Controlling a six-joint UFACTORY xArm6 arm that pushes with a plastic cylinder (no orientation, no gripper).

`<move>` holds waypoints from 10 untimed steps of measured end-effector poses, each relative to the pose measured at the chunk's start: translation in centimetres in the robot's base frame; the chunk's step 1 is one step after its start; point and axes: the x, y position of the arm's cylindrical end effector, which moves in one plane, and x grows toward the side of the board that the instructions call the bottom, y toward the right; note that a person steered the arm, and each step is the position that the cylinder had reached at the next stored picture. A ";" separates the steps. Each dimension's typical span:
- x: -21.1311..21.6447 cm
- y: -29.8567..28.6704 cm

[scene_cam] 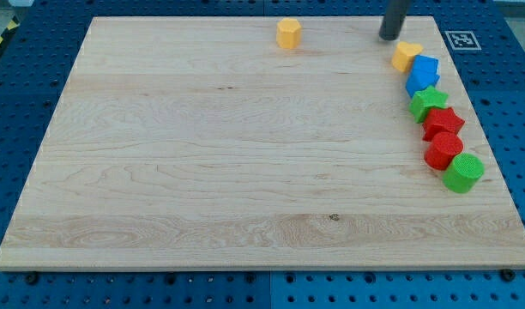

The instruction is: Move the yellow hexagon above the yellow heart

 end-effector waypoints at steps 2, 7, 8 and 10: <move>4.7 -4.7; 1.3 -10.5; 1.6 -6.1; 1.1 -15.2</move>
